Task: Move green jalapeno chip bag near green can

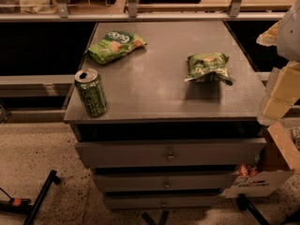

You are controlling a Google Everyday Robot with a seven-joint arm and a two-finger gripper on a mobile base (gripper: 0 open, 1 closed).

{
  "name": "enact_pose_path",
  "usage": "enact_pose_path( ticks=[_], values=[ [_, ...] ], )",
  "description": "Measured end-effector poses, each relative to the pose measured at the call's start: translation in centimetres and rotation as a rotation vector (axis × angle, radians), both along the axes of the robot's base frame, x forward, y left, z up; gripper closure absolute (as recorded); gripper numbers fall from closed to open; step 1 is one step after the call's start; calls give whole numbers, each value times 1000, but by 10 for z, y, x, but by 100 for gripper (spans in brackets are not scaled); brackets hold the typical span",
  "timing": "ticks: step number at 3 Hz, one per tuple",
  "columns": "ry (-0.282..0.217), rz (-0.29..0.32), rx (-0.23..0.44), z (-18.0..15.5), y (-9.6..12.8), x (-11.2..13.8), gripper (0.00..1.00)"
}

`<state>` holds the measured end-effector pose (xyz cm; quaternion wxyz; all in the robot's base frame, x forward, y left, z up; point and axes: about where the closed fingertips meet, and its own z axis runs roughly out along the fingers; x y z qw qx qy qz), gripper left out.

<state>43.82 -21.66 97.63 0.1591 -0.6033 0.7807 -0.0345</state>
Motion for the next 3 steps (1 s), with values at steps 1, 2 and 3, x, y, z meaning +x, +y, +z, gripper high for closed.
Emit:
enact_pose_path(
  ticks=[1,2,3],
  values=[
    [0,0,0,0,0,0,0],
    [-9,26,-4,-4,4,7,0],
    [-58,60,-3,-14,1,43,0]
  ],
)
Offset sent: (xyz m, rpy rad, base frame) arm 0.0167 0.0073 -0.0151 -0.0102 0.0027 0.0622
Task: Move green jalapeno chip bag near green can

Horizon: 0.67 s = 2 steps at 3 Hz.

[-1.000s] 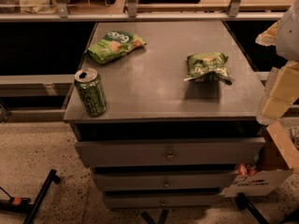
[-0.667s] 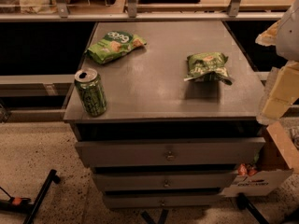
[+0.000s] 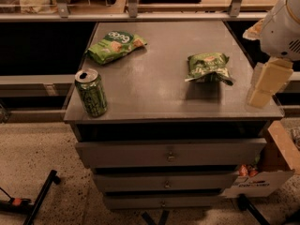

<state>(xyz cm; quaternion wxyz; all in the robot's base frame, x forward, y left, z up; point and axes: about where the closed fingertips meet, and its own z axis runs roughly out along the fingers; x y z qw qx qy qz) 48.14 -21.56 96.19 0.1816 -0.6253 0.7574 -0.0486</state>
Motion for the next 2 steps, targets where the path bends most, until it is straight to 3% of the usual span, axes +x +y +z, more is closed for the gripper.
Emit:
enact_pose_path(
  ticks=[2],
  values=[
    [-119,20,44,-34,-16,95,0]
  ],
)
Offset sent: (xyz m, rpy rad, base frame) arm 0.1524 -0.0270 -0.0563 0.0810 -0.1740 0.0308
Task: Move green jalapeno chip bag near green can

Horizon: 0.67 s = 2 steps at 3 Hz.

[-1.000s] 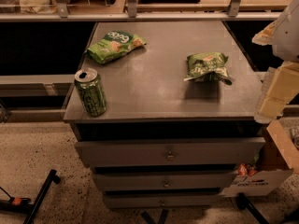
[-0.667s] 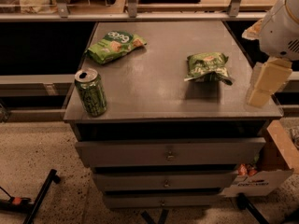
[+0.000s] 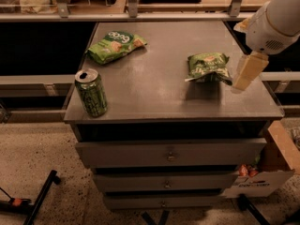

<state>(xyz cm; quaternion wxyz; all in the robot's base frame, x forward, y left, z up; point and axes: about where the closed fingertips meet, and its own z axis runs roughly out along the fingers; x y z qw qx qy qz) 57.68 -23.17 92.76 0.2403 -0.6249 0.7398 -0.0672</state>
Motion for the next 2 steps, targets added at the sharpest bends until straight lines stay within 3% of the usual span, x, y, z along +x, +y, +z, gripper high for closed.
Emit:
enact_pose_path(
  ticks=[2],
  values=[
    [5,15,67,-38,6,43,0]
  ],
)
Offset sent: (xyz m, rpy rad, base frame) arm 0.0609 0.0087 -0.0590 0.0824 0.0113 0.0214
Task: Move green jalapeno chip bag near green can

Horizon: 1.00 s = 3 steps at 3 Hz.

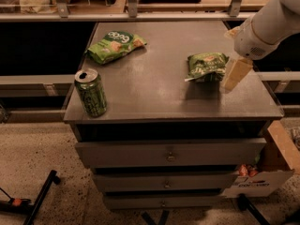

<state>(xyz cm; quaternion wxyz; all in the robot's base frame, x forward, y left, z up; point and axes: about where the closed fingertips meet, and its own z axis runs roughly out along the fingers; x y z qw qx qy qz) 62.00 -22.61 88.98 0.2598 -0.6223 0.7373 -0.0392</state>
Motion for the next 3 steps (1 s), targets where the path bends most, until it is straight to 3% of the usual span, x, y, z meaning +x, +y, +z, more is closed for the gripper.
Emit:
enact_pose_path(
  ticks=[3],
  values=[
    [74,61,-18,-42,17,5,65]
  ],
)
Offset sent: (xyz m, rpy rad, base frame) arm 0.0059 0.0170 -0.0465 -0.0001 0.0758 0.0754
